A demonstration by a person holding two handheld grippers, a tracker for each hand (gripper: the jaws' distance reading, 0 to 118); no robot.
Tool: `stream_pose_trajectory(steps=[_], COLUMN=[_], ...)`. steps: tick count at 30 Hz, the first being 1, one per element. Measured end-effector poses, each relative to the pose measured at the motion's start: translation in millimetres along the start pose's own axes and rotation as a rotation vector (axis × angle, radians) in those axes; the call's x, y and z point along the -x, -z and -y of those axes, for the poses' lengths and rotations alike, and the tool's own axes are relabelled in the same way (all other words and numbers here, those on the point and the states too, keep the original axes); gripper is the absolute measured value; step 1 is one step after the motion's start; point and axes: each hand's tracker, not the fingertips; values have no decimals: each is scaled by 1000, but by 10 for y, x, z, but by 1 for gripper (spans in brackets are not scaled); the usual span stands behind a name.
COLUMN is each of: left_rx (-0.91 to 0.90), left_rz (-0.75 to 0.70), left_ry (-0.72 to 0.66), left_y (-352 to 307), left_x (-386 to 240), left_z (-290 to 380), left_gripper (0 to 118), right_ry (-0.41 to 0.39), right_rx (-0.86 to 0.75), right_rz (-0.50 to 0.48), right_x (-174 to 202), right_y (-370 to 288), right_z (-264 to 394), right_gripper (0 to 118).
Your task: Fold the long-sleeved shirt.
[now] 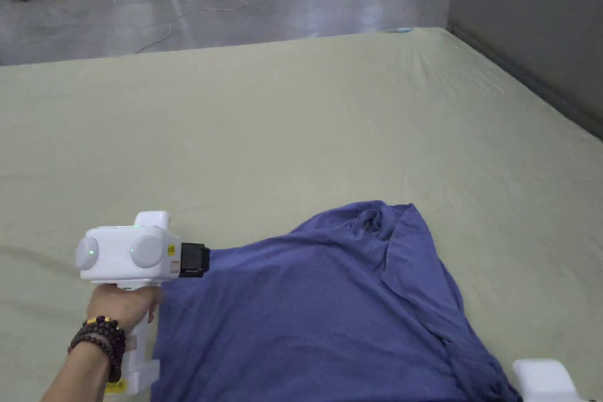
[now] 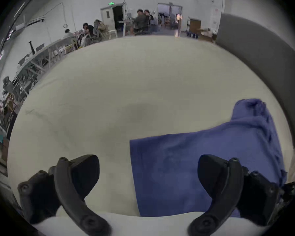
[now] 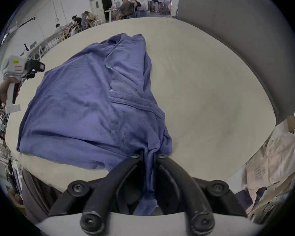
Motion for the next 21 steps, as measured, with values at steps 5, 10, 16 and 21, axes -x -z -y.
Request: stream_pose_trajectory(steps=[5, 10, 16, 21], left_rx=[29, -8, -156, -331], left_rz=[8, 44, 97, 160], left_ry=[-30, -28, -118, -197], left_y=[46, -374, -1133, -1948], left_x=[-189, -274, -53, 219], left_z=[86, 114, 35, -288], left_gripper=[59, 0, 0, 0], right_ry=[-4, -7, 33, 64], right_rx=[4, 8, -135, -333], right_rz=[-2, -1, -31, -51], right_x=[-36, -32, -144, -293], right_y=[37, 15, -432, -882], right_z=[8, -8, -208, -946], right_gripper=[6, 6, 6, 6])
